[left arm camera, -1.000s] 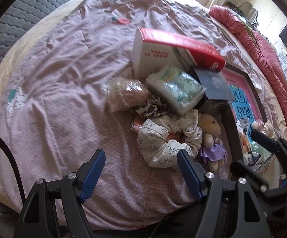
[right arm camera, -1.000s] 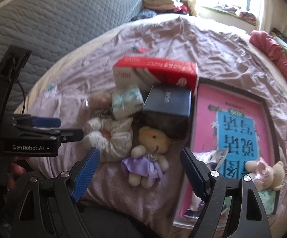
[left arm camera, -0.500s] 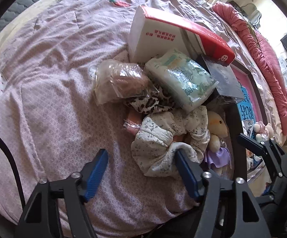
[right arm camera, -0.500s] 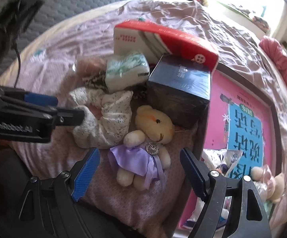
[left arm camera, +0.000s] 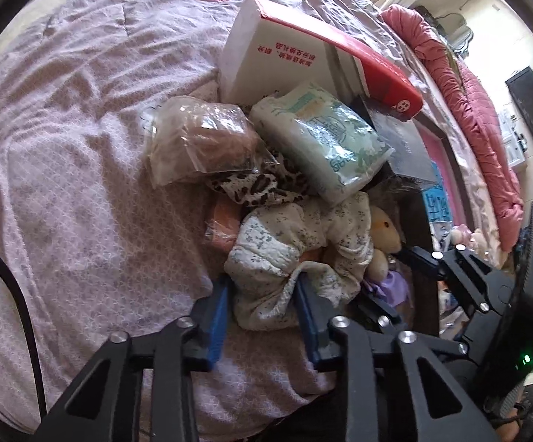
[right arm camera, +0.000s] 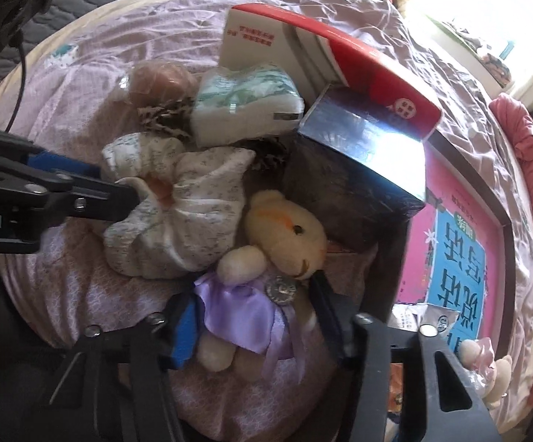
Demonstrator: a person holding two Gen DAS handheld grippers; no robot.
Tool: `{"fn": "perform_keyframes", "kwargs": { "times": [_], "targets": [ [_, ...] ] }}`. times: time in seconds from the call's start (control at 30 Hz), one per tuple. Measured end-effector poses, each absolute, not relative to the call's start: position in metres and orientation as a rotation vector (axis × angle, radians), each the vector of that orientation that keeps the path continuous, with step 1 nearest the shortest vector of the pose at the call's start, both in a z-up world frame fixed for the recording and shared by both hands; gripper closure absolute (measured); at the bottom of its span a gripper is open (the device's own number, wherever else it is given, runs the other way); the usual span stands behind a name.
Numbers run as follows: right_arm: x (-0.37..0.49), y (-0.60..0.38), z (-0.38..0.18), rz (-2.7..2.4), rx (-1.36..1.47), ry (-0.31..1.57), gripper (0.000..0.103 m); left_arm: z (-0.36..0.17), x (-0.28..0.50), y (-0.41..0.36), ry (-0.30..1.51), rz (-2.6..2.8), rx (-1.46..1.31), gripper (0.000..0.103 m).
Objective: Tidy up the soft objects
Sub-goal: 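Close the left gripper on the scrunchie while the right grasps the purple-dress teddy bear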
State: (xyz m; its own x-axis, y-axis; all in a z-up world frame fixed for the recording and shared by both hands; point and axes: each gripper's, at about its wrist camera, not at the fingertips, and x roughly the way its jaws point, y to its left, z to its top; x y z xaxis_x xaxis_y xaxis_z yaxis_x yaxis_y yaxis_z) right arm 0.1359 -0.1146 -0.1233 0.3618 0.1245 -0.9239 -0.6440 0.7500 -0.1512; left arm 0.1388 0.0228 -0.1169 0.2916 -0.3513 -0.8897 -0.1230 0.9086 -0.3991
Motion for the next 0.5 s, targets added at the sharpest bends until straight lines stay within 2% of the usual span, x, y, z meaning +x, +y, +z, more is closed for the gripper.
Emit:
{"fn": "perform_keyframes", "kwargs": {
  "times": [0.1,0.2,0.3,0.5],
  "targets": [
    [0.140,-0.119,-0.122,0.530,-0.516,1.099,0.056,-0.119,0.139,0.021,1.276,-0.173,-0.439,0.087],
    [0.141,-0.124,-0.117,0.537,-0.475,1.092,0.060,-0.116,0.139,0.017,1.255,-0.196,-0.442,0.092],
    [0.144,-0.134,-0.109,0.547,-0.399,1.097,0.066,-0.109,0.136,0.017,1.220,-0.211,-0.449,0.094],
    [0.150,-0.156,-0.092,0.585,-0.192,1.120,0.067,-0.091,0.128,0.017,1.176,-0.203,-0.426,0.094]
  ]
}}
